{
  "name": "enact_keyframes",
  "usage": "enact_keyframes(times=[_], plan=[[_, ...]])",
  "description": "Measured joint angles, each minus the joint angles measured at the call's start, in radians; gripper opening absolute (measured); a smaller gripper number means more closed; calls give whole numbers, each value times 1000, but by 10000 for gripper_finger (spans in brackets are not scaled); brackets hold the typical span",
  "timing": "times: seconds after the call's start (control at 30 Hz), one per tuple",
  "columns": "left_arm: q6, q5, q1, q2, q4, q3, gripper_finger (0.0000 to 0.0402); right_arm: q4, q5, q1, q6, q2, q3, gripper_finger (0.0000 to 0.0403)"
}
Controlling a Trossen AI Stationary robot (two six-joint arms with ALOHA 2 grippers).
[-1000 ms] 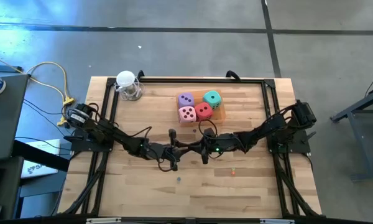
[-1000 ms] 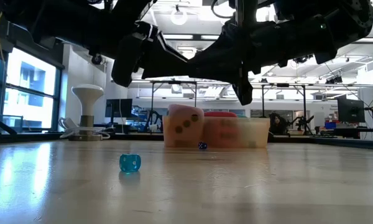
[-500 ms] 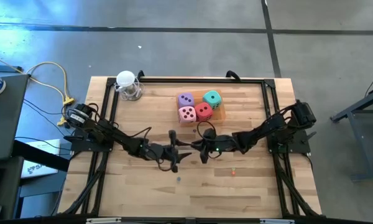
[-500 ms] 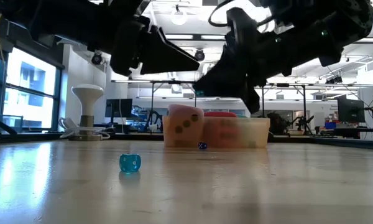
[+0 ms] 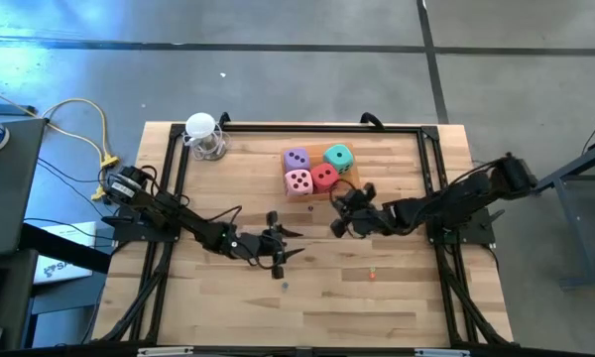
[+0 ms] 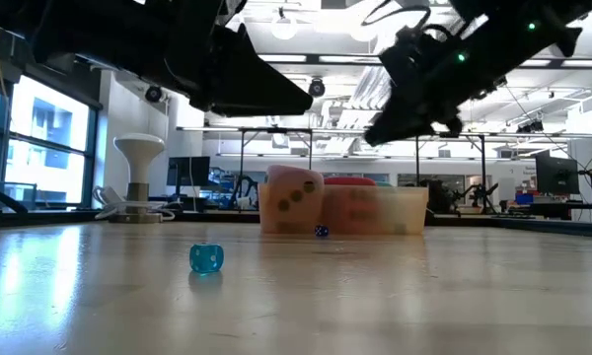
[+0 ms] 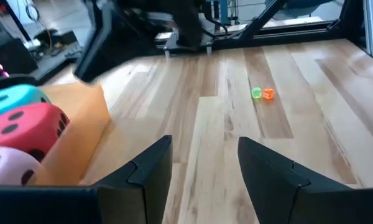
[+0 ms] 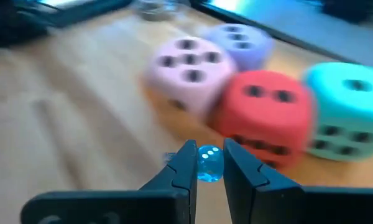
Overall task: Pick & Place Dice
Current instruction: Put the small light blue dice into the orange container, then put the small blue dice into the orange container
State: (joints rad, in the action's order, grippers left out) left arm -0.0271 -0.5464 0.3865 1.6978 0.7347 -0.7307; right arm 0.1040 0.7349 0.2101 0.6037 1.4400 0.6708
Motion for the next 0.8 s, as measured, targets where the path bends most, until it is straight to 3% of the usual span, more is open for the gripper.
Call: enact_keyframes(times=[0.2,0.47,0.8], plan=[[-50,-1,4,0,-6,0,176,-163,37,-79,100,-24,0,47],[-53,-1,-4,0,-24,0,177,-151,0,-192,99,54,0,53],[-52,-1,-5,0,-62,0,177,-150,-5,-210,102,56,0,179]])
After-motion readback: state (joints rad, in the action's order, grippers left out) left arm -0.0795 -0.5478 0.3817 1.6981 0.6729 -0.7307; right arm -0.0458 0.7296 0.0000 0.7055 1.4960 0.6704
